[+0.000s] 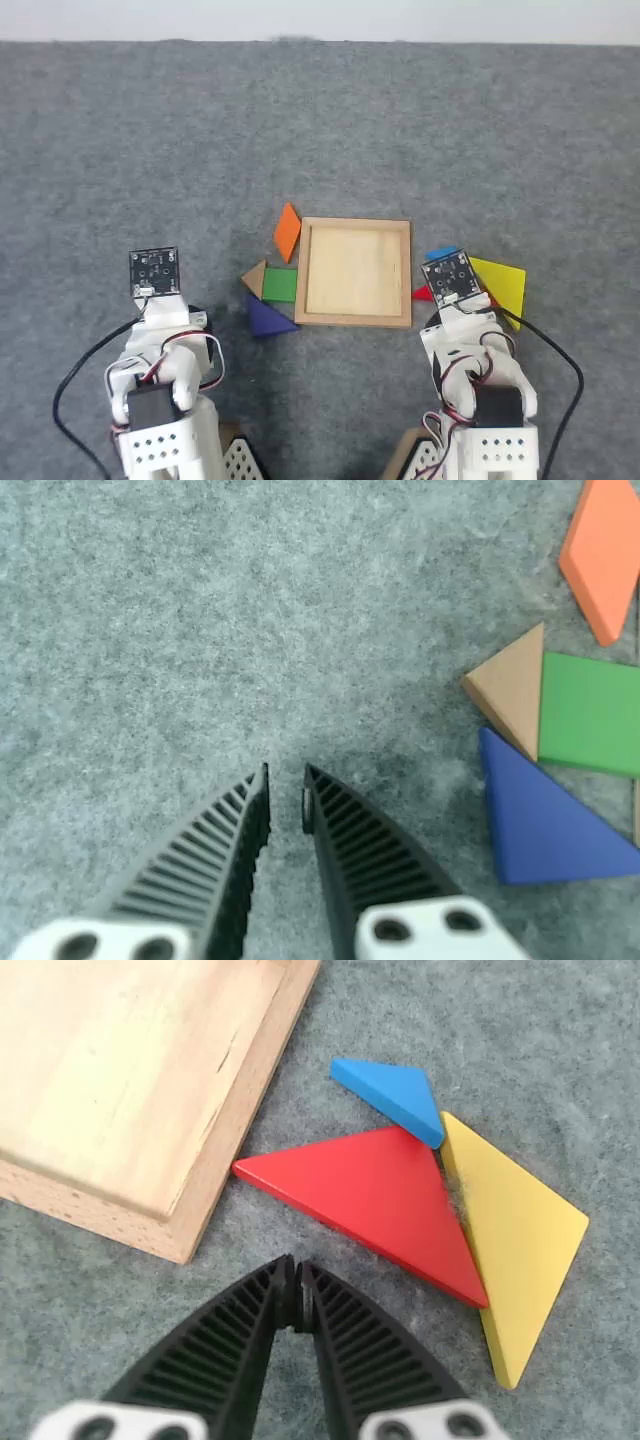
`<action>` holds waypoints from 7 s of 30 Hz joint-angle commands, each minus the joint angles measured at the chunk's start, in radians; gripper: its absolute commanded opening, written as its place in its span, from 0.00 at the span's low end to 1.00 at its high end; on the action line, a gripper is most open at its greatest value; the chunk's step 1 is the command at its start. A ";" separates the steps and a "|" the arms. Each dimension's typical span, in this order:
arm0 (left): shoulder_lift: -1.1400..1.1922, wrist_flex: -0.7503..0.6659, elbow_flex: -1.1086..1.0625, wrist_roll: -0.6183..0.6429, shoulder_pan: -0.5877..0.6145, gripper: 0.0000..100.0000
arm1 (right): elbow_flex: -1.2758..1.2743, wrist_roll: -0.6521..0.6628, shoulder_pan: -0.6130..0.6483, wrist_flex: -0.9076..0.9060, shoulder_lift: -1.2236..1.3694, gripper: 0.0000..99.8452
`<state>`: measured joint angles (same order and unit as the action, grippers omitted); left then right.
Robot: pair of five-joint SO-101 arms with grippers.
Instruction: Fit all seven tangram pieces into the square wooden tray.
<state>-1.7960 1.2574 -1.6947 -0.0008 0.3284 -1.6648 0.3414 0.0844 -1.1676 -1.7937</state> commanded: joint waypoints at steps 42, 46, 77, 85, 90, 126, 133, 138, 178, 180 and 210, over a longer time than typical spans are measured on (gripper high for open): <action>-0.023 0.005 0.012 -0.006 0.003 0.05 | -0.018 0.008 0.177 -0.001 -0.018 0.01; -0.023 0.005 0.012 -0.006 0.003 0.05 | -0.018 0.012 0.309 0.068 -0.021 0.01; -0.023 0.005 0.012 -0.006 0.003 0.05 | 0.666 0.071 -0.010 0.193 0.842 0.13; -0.023 0.005 0.012 -0.006 0.003 0.05 | 1.088 0.018 0.007 -0.012 1.500 0.13; -0.023 0.005 0.012 -0.006 0.003 0.05 | 1.257 0.313 0.012 -0.139 1.761 0.13; -0.023 0.005 0.012 -0.006 0.003 0.05 | 1.232 0.681 0.001 -0.045 2.017 0.33; -0.023 0.005 0.012 -0.006 0.003 0.05 | 1.243 0.675 -0.064 -0.111 2.069 0.25; -0.023 0.005 0.012 -0.006 0.003 0.05 | 1.255 0.588 -0.124 -0.077 2.061 0.16; -0.023 0.005 0.012 -0.006 0.003 0.05 | 1.264 -0.474 0.564 0.145 1.664 0.01; -0.023 0.005 0.012 -0.006 0.003 0.05 | 1.304 -0.543 0.587 0.168 1.733 0.01; -0.023 0.005 0.012 -0.006 0.003 0.05 | 1.441 -0.720 0.545 0.282 1.977 0.29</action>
<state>-1.7960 1.2574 -1.6947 -0.0008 0.3284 -0.3007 -0.4058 0.6674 -0.8991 0.2025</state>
